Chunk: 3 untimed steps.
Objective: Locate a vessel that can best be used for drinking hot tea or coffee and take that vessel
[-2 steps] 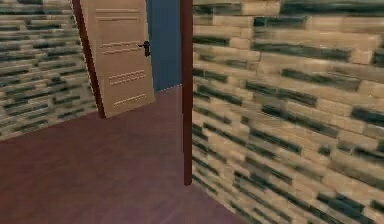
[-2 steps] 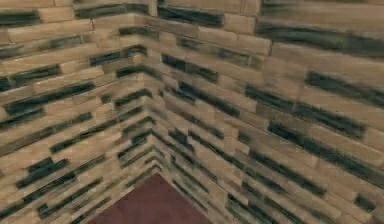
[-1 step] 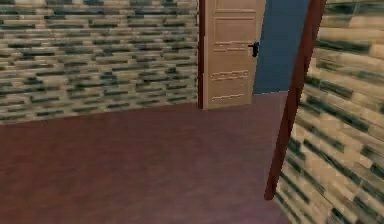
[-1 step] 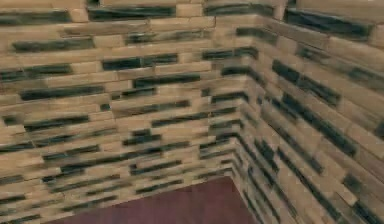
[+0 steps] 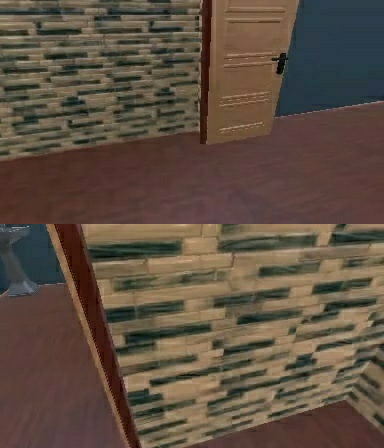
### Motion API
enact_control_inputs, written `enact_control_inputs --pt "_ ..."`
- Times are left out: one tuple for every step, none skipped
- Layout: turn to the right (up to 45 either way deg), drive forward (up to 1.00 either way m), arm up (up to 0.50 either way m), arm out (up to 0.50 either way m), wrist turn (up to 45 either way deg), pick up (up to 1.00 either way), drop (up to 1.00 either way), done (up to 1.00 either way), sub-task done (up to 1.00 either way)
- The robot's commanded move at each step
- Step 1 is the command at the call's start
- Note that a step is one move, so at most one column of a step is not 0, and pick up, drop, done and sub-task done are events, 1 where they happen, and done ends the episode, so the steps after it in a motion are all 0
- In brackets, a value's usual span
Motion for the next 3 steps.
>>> enact_control_inputs --pt "-6.0 0.0 0.0 0.0 0.0 0.0 0.0 0.0 0.0" --pt "0.0 0.25 0.0 0.0 0.0 0.0 0.0 0.0 0.0" --pt "30.0 0.0 0.0 0.0 0.0 0.0 0.0 0.0 0.0"
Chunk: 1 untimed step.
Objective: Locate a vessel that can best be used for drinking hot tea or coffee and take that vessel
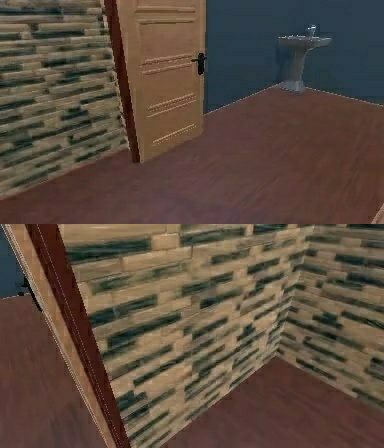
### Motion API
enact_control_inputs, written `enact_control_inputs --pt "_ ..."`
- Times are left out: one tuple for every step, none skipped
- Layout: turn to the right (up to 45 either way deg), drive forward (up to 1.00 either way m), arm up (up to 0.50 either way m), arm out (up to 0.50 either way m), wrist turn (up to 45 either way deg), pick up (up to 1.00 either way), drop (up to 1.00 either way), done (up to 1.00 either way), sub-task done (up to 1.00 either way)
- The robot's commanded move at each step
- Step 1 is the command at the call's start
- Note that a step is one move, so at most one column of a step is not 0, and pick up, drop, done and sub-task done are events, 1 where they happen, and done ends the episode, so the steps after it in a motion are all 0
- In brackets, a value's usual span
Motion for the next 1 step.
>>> enact_control_inputs --pt "0.0 0.7 0.0 0.0 0.0 0.0 0.0 0.0 0.0"
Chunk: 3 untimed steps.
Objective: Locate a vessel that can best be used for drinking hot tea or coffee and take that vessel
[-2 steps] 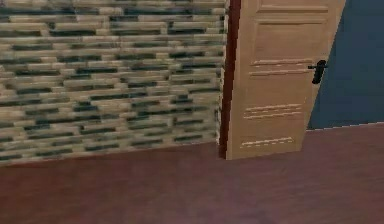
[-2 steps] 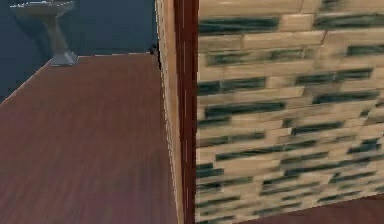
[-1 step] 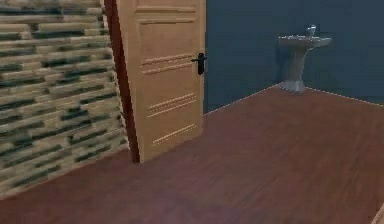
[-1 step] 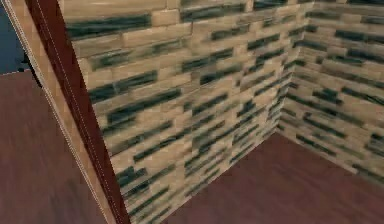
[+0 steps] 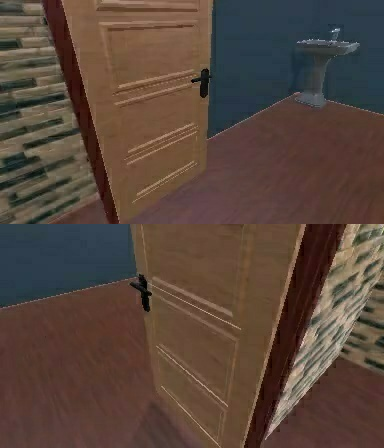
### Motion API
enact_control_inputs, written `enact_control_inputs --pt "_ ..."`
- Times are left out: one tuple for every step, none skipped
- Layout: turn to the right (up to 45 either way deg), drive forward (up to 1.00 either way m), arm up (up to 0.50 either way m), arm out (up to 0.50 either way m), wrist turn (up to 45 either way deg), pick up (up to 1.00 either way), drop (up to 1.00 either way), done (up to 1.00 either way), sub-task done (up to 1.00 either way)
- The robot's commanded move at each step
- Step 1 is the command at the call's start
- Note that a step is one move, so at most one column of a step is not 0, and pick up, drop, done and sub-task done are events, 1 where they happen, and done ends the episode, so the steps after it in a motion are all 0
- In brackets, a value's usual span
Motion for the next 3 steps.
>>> enact_control_inputs --pt "45.0 0.0 0.0 0.0 0.0 0.0 0.0 0.0 0.0" --pt "3.0 0.0 0.0 0.0 0.0 0.0 0.0 0.0 0.0" --pt "0.0 1.0 0.0 0.0 0.0 0.0 0.0 0.0 0.0"
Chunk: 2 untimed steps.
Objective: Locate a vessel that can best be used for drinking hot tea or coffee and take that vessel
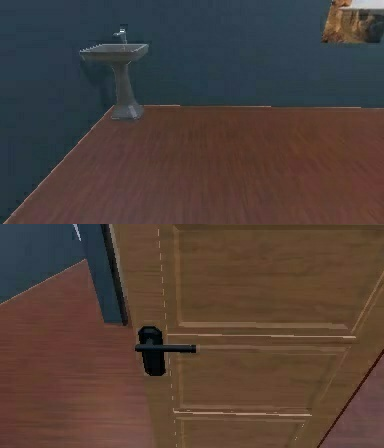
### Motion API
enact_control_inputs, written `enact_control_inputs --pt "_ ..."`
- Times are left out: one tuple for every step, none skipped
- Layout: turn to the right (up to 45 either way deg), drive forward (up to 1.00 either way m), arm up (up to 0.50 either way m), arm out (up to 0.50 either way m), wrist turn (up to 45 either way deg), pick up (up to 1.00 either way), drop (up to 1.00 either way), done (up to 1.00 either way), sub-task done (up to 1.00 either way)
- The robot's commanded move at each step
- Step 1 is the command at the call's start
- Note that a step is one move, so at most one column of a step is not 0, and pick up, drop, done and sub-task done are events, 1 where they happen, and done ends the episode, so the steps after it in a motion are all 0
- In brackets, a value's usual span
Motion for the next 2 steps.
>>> enact_control_inputs --pt "3.0 0.0 0.0 0.0 0.0 0.0 0.0 0.0 0.0" --pt "0.0 0.35 0.0 0.0 0.0 0.0 0.0 0.0 0.0"
